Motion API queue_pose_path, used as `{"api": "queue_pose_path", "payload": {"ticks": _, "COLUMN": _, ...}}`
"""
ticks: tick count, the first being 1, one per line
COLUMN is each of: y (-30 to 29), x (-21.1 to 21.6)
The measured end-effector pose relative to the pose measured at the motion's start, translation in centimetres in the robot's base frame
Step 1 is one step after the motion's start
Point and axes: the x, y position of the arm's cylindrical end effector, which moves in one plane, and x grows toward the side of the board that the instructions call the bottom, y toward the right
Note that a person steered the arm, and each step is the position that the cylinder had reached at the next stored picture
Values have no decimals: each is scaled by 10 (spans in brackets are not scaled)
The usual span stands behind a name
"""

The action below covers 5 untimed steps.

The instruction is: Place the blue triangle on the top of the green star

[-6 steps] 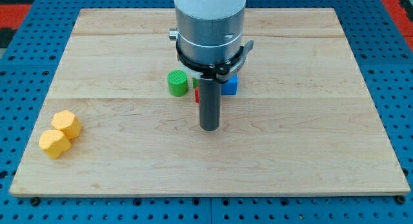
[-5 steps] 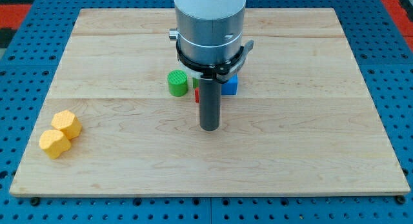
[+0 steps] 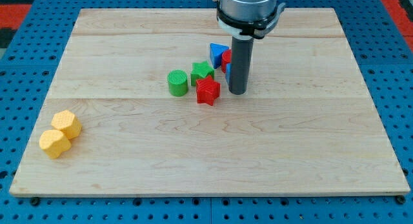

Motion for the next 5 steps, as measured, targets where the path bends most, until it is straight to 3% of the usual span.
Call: {"api": "queue_pose_path", "payload": {"ticks": 5, "y": 44, "x": -57}}
